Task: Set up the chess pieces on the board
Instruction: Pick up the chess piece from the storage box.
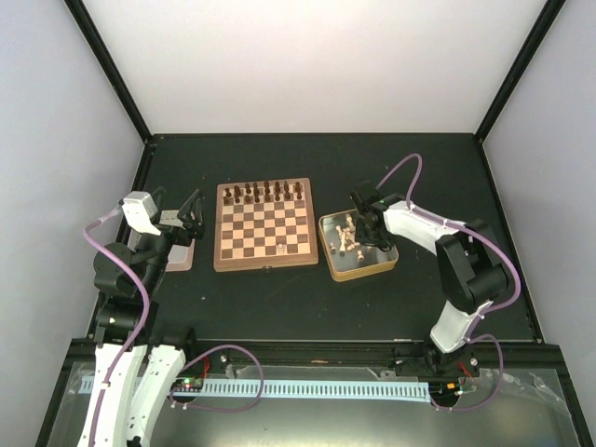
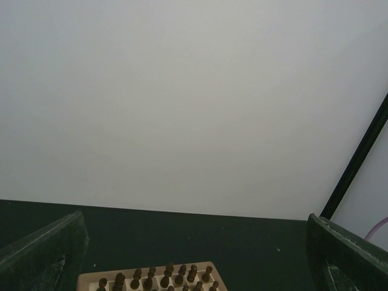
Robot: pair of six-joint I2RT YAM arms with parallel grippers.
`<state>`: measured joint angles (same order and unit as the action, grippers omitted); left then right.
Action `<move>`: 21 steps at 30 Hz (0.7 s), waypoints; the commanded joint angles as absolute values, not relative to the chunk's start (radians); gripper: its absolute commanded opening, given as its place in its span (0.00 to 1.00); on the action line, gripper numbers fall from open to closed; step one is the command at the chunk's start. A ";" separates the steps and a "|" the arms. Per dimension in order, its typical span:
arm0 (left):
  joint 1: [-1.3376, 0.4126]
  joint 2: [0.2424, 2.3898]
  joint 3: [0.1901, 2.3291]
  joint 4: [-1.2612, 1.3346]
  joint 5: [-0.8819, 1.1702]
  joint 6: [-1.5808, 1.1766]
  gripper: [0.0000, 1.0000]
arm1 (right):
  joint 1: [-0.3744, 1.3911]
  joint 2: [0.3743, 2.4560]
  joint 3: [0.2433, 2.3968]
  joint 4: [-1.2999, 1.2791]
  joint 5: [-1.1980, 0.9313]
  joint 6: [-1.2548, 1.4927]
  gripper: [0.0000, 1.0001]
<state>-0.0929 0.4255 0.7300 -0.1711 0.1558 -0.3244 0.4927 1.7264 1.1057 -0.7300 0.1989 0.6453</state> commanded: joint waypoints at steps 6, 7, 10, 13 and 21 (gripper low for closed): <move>-0.086 0.427 0.731 -0.169 0.135 -0.308 0.99 | 0.477 1.744 1.102 -0.688 0.186 0.621 0.15; -0.085 0.427 0.731 -0.169 0.135 -0.309 0.99 | 0.477 1.740 1.100 -0.686 0.185 0.617 0.13; -0.084 0.427 0.730 -0.169 0.135 -0.309 0.99 | 0.477 1.703 1.099 -0.679 0.182 0.607 0.10; -0.083 0.427 0.730 -0.168 0.136 -0.311 0.99 | 0.477 1.647 1.101 -0.683 0.171 0.602 0.09; -0.080 0.431 0.729 -0.164 0.141 -0.316 0.99 | 0.488 1.547 1.146 -0.661 0.001 0.594 0.09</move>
